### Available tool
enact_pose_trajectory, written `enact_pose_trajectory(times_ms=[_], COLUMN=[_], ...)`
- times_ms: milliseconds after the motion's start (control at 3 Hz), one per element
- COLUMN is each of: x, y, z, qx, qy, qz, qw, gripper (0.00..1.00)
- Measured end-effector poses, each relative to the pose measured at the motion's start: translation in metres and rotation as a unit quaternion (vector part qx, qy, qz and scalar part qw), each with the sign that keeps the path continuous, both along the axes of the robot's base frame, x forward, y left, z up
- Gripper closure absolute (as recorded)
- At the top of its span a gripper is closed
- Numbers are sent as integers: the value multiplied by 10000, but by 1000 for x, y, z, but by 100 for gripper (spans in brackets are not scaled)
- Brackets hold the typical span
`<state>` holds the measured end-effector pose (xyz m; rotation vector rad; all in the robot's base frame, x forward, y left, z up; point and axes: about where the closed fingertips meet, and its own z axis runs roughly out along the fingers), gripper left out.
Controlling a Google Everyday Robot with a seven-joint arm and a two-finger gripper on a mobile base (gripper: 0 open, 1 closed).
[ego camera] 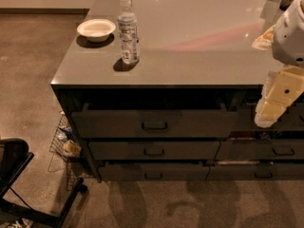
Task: Open top drawer
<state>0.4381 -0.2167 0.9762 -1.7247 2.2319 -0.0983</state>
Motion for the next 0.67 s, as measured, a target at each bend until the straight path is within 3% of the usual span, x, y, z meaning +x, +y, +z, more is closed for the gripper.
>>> enact_pose_trajectory(times_ms=[667], x=[3], y=[8], z=[-19], qx=[-4], qy=[-45], qz=[55], qw=[10000], gripper=[0])
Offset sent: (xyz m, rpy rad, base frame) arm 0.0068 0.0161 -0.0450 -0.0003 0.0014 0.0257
